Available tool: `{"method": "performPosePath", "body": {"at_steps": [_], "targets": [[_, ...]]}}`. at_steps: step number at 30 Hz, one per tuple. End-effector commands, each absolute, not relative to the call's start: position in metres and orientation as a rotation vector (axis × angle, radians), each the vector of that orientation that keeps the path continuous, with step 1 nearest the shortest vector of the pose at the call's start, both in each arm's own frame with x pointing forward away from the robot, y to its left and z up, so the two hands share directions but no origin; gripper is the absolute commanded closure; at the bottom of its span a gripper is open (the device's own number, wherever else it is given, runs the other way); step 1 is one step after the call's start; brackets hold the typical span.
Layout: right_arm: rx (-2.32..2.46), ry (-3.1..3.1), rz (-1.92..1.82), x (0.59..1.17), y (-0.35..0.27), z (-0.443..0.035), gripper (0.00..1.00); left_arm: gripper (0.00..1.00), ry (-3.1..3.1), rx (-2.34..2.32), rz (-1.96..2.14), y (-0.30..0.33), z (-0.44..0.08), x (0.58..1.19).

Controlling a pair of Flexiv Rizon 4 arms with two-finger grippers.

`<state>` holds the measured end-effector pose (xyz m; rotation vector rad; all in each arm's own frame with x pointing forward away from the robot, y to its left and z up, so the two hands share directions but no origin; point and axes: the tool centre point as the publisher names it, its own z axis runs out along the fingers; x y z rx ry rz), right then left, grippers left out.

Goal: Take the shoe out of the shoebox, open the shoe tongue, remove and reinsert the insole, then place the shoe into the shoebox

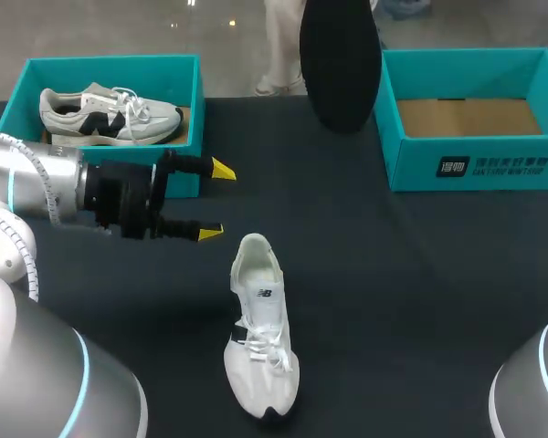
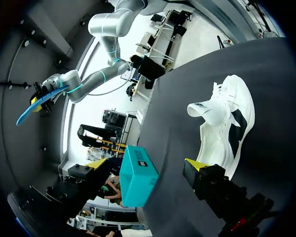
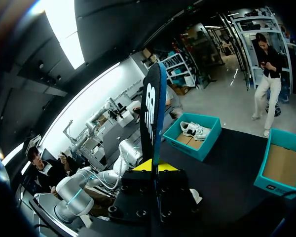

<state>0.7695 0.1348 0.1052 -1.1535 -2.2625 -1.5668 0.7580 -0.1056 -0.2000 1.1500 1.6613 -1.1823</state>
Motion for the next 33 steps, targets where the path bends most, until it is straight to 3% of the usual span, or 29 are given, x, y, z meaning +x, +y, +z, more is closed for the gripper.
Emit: {"method": "performPosePath", "body": {"at_steps": [1,21,33], "targets": [[-1.155,-2.264,-1.561,0.772,0.137,0.106,1.00,0.00,1.469,1.126,-1.212,-0.111,-0.196,0.761],[-1.155,-2.264,-1.561,0.772,0.137,0.106,1.00,0.00,1.290,1.206,-1.279,-0.160,-0.150,0.807],[-1.155,-2.264,-1.561,0.772,0.137,0.106,1.00,0.00,1.282,1.202,-1.283,-0.160,-0.150,0.820]]}}
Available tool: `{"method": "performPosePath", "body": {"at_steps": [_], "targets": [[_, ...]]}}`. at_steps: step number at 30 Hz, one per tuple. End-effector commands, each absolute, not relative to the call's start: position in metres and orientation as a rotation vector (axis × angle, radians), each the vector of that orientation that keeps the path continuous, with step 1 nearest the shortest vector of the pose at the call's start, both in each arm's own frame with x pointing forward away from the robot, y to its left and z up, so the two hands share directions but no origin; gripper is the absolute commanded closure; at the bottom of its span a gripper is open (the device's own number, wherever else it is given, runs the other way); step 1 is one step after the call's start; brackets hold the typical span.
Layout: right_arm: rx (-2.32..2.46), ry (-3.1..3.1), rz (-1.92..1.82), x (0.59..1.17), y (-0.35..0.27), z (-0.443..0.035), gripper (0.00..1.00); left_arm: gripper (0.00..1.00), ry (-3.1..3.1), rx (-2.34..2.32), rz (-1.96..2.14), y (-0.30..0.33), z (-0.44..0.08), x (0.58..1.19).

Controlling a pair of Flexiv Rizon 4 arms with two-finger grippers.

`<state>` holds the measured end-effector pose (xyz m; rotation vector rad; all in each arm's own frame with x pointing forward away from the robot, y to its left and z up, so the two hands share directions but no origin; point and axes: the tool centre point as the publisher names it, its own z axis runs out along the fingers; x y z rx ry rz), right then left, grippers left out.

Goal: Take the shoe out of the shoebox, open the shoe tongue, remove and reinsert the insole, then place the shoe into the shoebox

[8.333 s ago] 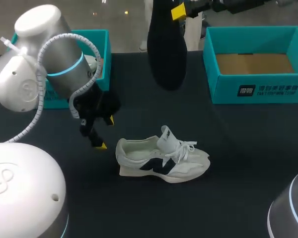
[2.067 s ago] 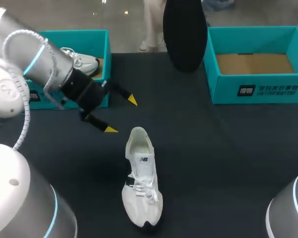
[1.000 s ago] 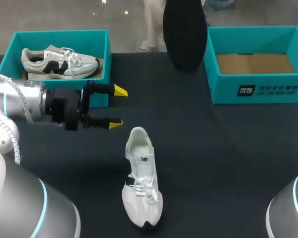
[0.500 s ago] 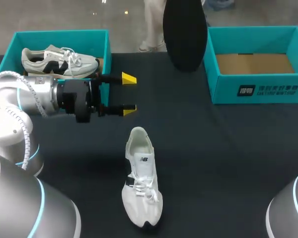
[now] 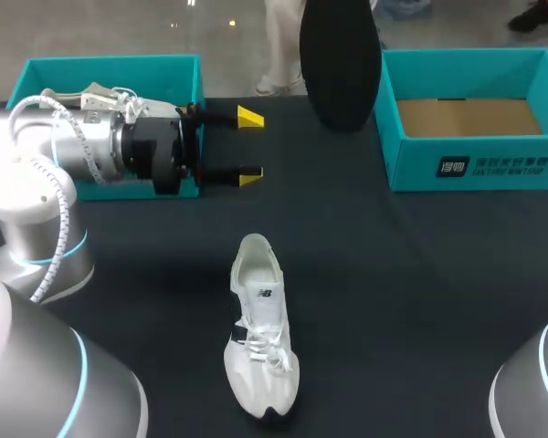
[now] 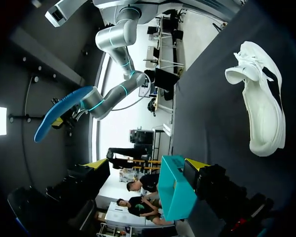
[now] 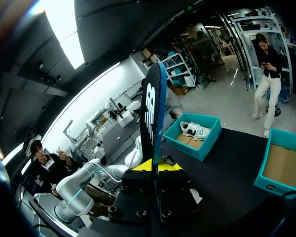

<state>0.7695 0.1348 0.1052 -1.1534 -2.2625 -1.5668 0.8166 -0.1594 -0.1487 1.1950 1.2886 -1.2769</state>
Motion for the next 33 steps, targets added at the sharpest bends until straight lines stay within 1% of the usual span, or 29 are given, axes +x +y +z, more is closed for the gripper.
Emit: {"method": "performPosePath", "body": {"at_steps": [1,13,22,30,33], "targets": [[-1.155,-2.264,-1.561,0.772,0.137,0.106,1.00,0.00,1.282,1.202,-1.283,-0.160,-0.150,0.820],[-1.155,-2.264,-1.561,0.772,0.137,0.106,1.00,0.00,1.282,1.202,-1.283,-0.160,-0.150,0.820],[-1.195,-2.083,-1.404,0.774,0.137,0.064,1.00,0.00,1.188,1.237,-1.223,-0.155,-0.136,0.807],[-1.239,-1.921,-1.336,0.773,0.155,0.016,1.00,0.00,1.147,1.241,-1.191,-0.144,-0.134,0.806],[-1.286,-1.896,-1.243,0.774,0.165,-0.003,1.00,0.00,1.133,1.242,-1.165,-0.139,-0.134,0.810]]}}
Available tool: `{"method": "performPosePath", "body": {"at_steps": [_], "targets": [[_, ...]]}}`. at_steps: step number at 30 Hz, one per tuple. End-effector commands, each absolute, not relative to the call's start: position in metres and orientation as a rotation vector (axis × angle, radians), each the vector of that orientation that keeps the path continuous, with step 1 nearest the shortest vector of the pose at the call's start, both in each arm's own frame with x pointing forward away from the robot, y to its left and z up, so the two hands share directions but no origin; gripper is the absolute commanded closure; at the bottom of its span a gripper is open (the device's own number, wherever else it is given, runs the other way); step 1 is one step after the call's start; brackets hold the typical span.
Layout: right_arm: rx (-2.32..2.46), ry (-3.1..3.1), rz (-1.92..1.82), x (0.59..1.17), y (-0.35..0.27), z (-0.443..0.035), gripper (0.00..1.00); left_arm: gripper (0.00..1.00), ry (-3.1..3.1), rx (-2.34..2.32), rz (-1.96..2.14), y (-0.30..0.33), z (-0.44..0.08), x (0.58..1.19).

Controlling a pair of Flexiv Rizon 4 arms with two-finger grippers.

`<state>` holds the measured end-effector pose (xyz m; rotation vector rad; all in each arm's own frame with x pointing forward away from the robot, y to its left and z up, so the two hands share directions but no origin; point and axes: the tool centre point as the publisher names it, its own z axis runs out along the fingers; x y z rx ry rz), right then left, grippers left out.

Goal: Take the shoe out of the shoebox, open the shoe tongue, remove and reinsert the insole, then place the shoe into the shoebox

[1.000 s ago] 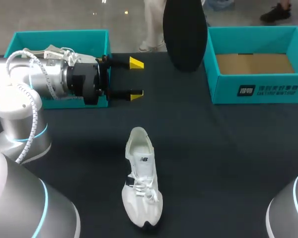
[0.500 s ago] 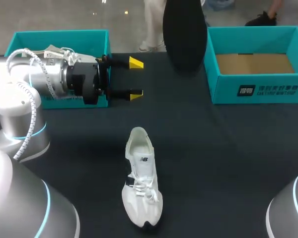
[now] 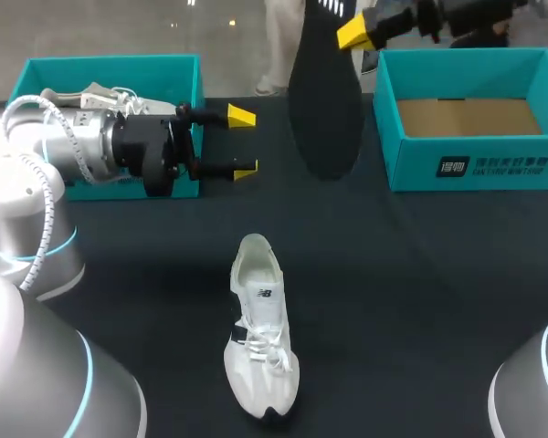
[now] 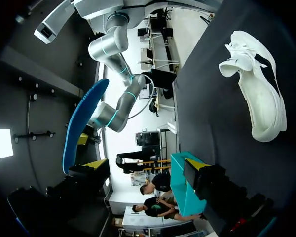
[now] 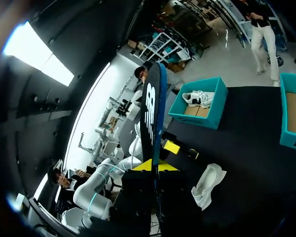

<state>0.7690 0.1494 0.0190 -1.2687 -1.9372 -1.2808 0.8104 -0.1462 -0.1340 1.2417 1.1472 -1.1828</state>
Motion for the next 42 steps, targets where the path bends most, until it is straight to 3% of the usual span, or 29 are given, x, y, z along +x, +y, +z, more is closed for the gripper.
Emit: {"method": "performPosePath", "body": {"at_steps": [1,21,42], "targets": [[-1.290,-1.865,-1.237,0.775,0.168,-0.009,1.00,0.00,1.134,1.246,-1.136,-0.138,-0.134,0.811],[-1.479,-1.748,-1.001,0.772,0.188,-0.095,1.00,0.00,1.076,1.267,-1.076,-0.132,-0.138,0.825],[-1.402,-1.709,-0.996,0.799,0.226,-0.119,1.00,0.00,1.030,1.306,-1.157,-0.145,-0.143,0.797]]}}
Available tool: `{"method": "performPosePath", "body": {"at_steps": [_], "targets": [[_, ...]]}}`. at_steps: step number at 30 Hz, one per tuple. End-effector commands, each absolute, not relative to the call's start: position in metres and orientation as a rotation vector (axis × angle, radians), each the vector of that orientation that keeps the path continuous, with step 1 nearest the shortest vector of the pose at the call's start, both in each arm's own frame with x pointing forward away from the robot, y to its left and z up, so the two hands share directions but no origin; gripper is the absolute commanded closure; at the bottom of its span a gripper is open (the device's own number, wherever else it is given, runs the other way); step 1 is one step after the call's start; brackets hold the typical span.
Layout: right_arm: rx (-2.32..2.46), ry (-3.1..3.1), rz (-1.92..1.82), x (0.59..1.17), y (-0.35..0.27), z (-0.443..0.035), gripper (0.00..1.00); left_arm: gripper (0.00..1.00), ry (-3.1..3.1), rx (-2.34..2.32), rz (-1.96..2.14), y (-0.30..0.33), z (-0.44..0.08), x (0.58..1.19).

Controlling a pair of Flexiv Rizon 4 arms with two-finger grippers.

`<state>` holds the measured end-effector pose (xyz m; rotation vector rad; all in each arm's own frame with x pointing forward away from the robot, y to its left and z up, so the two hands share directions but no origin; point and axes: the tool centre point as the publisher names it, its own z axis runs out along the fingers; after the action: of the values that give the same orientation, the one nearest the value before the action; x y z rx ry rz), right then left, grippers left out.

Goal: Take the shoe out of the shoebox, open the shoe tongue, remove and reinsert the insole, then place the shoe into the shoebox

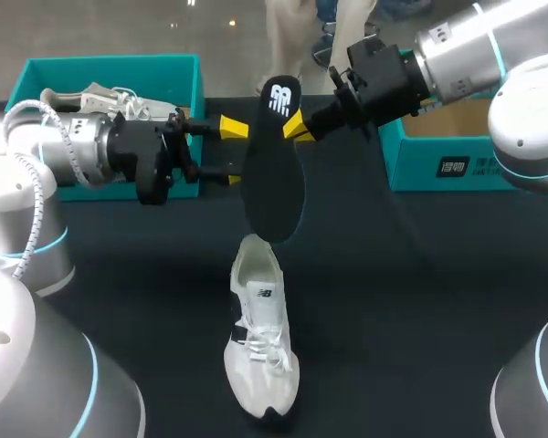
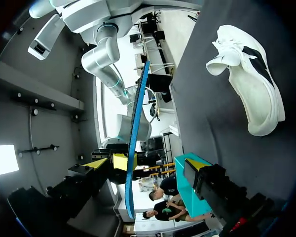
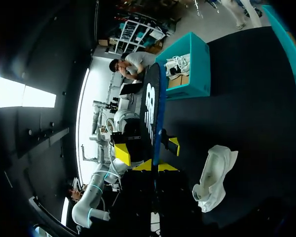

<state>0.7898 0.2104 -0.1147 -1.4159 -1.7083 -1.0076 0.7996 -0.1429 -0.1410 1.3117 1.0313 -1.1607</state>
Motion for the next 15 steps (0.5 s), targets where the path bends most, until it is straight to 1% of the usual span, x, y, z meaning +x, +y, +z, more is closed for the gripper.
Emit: {"method": "performPosePath", "body": {"at_steps": [1,10,11,12,13,14,15], "targets": [[-1.397,-1.708,-0.997,0.799,0.228,-0.119,1.00,0.00,1.030,1.306,-1.158,-0.146,-0.144,0.796],[-1.373,-1.700,-1.006,0.801,0.238,-0.121,1.00,0.00,1.021,1.295,-1.166,-0.149,-0.145,0.791],[-1.371,-1.699,-1.006,0.801,0.239,-0.122,1.00,0.08,1.019,1.292,-1.167,-0.149,-0.145,0.790],[-1.370,-1.698,-1.006,0.801,0.239,-0.122,1.00,0.43,1.018,1.289,-1.167,-0.148,-0.144,0.790],[-1.369,-1.697,-1.005,0.801,0.239,-0.123,1.00,0.65,1.017,1.287,-1.167,-0.148,-0.144,0.789],[-1.369,-1.695,-1.006,0.801,0.238,-0.123,1.00,1.00,1.015,1.286,-1.169,-0.148,-0.143,0.789],[-1.369,-1.694,-1.006,0.801,0.238,-0.123,1.00,1.00,1.012,1.285,-1.170,-0.148,-0.143,0.789]]}}
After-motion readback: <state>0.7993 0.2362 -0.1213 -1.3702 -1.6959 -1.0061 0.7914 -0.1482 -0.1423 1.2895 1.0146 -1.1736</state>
